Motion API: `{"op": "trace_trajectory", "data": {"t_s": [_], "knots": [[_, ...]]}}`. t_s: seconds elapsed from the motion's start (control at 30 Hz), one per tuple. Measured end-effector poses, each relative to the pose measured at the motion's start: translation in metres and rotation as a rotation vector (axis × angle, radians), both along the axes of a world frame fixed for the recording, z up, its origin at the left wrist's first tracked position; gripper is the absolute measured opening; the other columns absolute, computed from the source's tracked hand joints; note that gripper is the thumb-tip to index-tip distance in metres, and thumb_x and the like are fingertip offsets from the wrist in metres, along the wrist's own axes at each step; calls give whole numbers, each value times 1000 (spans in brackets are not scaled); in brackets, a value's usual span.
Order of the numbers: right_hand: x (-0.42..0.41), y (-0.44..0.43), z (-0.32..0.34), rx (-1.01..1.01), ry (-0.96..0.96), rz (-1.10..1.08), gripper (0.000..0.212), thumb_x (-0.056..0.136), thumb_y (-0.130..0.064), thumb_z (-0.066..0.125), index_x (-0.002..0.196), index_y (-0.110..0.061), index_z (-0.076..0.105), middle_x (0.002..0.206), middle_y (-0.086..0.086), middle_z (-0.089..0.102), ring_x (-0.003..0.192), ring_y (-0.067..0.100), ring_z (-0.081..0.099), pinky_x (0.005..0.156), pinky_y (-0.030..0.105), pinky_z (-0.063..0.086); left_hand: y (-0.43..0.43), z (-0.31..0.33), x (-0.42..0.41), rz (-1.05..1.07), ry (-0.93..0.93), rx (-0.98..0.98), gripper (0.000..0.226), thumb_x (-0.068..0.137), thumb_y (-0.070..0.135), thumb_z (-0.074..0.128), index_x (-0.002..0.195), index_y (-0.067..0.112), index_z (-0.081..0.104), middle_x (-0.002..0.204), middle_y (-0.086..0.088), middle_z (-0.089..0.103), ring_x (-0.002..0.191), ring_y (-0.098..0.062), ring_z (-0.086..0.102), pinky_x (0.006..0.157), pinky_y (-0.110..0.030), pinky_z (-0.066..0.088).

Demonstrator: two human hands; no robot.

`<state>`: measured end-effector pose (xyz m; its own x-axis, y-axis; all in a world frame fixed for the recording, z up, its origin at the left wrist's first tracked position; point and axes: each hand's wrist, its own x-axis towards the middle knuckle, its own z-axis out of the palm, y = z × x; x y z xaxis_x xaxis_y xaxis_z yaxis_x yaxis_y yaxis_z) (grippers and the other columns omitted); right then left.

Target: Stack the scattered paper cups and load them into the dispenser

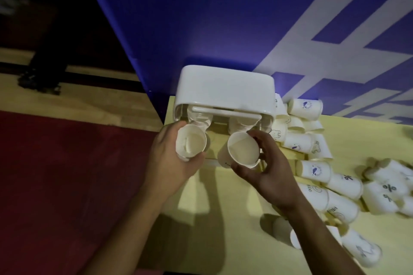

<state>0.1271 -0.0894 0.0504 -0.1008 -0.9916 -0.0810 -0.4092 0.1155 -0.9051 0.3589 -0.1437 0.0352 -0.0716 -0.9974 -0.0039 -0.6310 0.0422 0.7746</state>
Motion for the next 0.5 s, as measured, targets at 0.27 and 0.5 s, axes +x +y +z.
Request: {"op": "trace_trajectory", "data": {"t_s": [0.27,0.5], "knots": [[-1,1,-5,36,-8,-106,67,67,-40,92,122,-35,55,121,-17,65,117,8,61,84,16,51,-21,-30,-8,-94,-111,56,75,70,40,90,136,27,57,132,5,60,113,-19,59,86,-32,49],[-2,3,-11,70,-61,-158,73,63,-42,95,124,-37,54,124,-12,65,116,4,60,84,12,49,-33,-57,-9,-180,-295,191,82,78,50,82,148,30,45,138,4,62,119,-23,62,90,-36,52]]}}
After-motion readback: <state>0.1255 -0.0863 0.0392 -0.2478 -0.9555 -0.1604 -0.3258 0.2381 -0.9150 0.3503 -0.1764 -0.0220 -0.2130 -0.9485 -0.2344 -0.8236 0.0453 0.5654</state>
